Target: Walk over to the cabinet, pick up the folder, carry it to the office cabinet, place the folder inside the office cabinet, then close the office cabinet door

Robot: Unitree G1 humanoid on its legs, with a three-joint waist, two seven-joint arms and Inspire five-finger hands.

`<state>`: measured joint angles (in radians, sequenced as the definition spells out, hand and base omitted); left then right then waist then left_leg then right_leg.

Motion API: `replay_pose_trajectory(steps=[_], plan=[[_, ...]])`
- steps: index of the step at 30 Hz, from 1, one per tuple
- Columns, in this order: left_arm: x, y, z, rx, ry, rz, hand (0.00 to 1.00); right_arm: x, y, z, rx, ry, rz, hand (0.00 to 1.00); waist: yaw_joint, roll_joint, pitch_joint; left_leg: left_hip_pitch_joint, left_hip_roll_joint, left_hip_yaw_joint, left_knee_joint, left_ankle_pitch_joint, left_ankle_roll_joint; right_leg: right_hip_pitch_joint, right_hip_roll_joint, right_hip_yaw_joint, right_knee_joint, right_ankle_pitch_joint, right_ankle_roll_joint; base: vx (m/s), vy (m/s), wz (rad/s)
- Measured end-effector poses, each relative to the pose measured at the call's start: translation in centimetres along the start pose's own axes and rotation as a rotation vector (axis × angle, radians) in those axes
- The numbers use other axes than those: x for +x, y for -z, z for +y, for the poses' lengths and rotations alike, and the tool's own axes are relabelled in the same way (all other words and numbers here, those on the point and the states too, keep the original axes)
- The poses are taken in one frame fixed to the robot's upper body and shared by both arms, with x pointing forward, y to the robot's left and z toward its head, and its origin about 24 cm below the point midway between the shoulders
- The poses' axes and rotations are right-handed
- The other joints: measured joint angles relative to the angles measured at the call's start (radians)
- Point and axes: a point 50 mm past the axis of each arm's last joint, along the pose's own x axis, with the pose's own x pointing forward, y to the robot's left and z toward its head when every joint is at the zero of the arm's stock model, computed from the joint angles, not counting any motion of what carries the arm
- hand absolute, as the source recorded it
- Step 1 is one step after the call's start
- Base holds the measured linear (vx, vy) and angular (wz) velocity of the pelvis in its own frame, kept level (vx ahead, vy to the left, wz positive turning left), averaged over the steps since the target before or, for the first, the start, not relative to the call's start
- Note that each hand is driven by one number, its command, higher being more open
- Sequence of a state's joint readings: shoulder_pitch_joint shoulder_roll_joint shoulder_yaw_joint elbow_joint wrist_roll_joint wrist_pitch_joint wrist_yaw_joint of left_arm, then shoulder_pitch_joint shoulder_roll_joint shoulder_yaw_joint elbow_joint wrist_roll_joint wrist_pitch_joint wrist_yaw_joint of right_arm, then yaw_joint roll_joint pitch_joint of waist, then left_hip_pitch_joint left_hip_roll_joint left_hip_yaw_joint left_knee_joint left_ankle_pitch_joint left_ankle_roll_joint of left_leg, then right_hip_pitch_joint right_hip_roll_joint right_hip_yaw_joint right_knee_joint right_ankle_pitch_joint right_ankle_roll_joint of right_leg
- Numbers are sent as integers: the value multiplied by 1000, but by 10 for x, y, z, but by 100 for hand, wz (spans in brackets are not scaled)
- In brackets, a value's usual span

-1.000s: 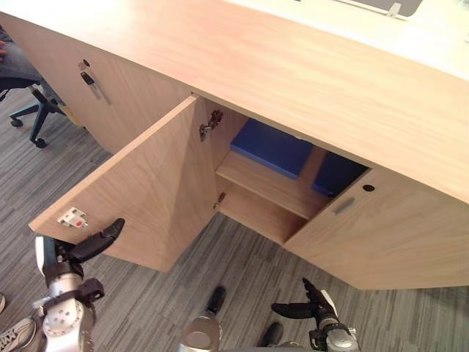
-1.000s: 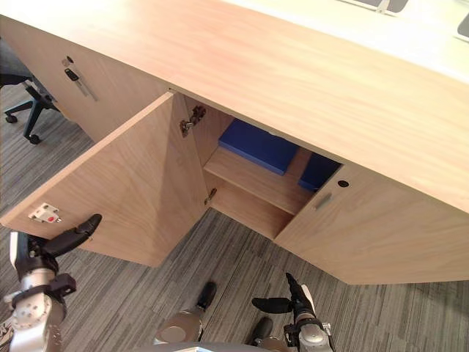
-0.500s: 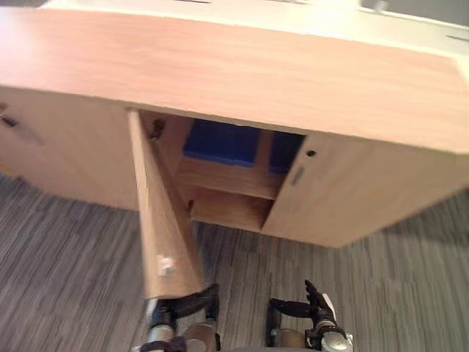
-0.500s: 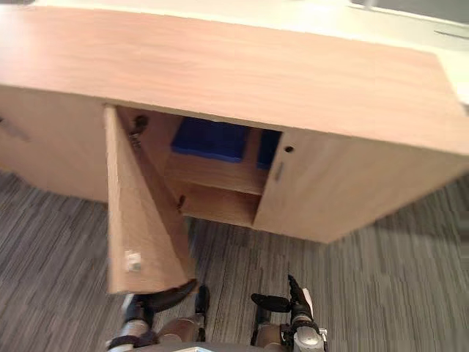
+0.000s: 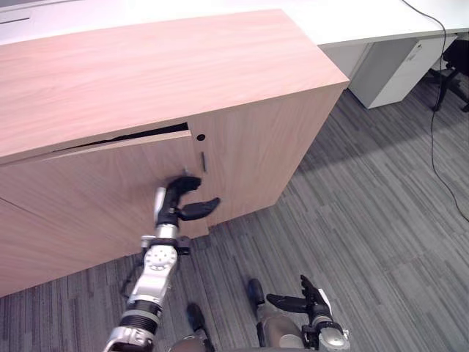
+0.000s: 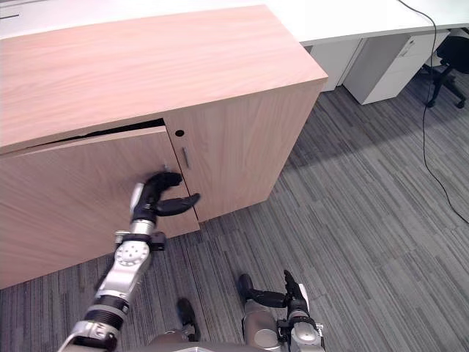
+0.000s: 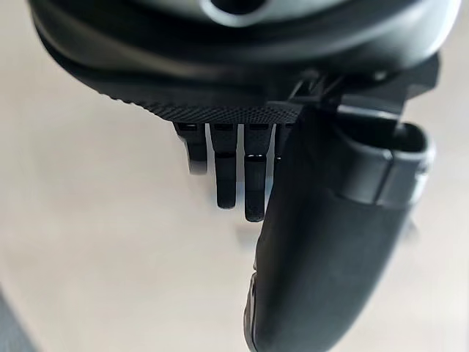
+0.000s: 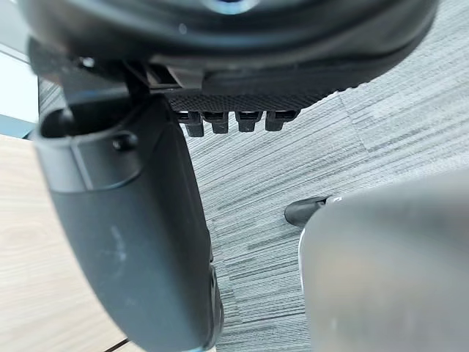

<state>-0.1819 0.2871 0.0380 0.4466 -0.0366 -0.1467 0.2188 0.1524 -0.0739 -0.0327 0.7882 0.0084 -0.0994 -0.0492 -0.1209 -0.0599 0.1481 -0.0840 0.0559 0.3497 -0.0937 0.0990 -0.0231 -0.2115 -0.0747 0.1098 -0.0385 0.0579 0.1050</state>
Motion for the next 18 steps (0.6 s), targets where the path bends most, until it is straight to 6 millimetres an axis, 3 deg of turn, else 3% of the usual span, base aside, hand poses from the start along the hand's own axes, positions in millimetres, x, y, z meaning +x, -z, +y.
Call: replay_pose_trajectory(steps=[4,7,14,18], plan=[[-5,9,10,12,-29,34,100,-3,11,-12,-1,25,40,100,26,6,1,23,-8,-38,1,-21,-11,36,-7,-19,0,61,-15,157,-16,31],[-18,23,13,19,-29,79,100,-2,10,-14,8,31,37,100,31,20,-3,35,-8,-45,5,-28,-8,57,-5,-31,-13,67,-20,156,6,7],[-79,71,-13,-132,95,273,100,1,2,-19,33,60,16,100,54,41,-11,69,-1,-102,6,-41,-16,110,-1,-68,-22,66,-20,88,-15,11],[-120,119,-12,-120,122,502,100,3,-7,-26,55,110,-15,100,81,48,-18,79,-9,-133,5,-46,-11,126,-15,-91,-11,38,-23,-71,-7,15]])
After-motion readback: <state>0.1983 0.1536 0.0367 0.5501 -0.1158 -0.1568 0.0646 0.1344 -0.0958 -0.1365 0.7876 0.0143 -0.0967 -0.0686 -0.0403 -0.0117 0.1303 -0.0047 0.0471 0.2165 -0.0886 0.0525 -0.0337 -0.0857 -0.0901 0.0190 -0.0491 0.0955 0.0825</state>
